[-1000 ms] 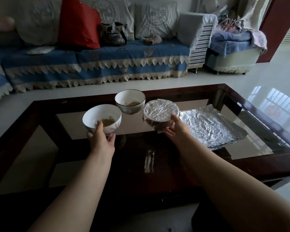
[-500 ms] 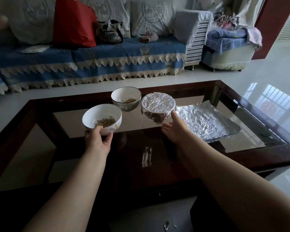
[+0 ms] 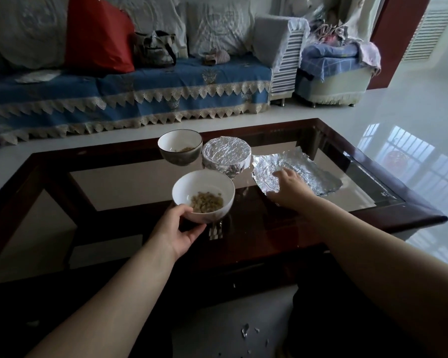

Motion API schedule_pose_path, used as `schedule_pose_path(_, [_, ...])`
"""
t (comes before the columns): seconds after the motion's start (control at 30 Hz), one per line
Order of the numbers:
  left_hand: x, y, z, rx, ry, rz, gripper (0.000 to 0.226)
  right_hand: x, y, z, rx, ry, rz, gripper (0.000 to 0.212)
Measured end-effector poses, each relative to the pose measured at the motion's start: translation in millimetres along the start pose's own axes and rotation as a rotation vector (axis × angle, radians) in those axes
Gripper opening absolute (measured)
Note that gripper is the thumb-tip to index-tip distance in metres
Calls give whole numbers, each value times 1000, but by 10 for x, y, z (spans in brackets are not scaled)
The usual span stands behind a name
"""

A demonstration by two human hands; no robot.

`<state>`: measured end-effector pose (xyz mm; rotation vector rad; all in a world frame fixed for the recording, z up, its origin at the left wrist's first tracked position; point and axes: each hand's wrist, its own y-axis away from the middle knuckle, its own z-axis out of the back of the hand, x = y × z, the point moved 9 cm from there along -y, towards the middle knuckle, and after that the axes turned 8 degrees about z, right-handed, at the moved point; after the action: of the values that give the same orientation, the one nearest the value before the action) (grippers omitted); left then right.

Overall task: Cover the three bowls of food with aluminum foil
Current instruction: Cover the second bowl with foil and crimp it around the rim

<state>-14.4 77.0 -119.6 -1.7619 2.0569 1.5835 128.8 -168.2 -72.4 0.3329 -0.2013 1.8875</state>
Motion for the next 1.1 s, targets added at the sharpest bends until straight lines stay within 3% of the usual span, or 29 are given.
schedule_pose_path(0.07, [71, 21, -70, 22, -89, 39, 40, -94, -2, -142, 95, 66, -23, 81])
schedule_pose_path(0.2, [138, 58, -217, 104, -307, 91, 20, -180, 81, -288, 163, 52, -87, 64])
schedule_pose_path(0.33, [111, 53, -249, 136, -432, 110, 25, -197, 136, -131, 35, 106, -85, 45])
schedule_pose_path(0.47, [98, -41, -202, 119, -480, 98, 32, -289, 206, -65, -59, 4, -146, 26])
schedule_pose_path(0.67, [67, -93, -255, 143, -398, -13, 45, -249, 267, -52, -144, 31, -148, 46])
schedule_pose_path(0.8, [32, -78, -330, 198, -369, -57, 39, -168, 330, -6, -207, -44, -145, 34])
schedule_pose_path(0.97, [3, -109, -311, 176, -364, -97, 32, -243, 336, 50, -262, -342, -230, 32])
schedule_pose_path(1.1, [-74, -154, -223, 77, -355, -131, 37, -319, 430, 202, -406, -676, -257, 25])
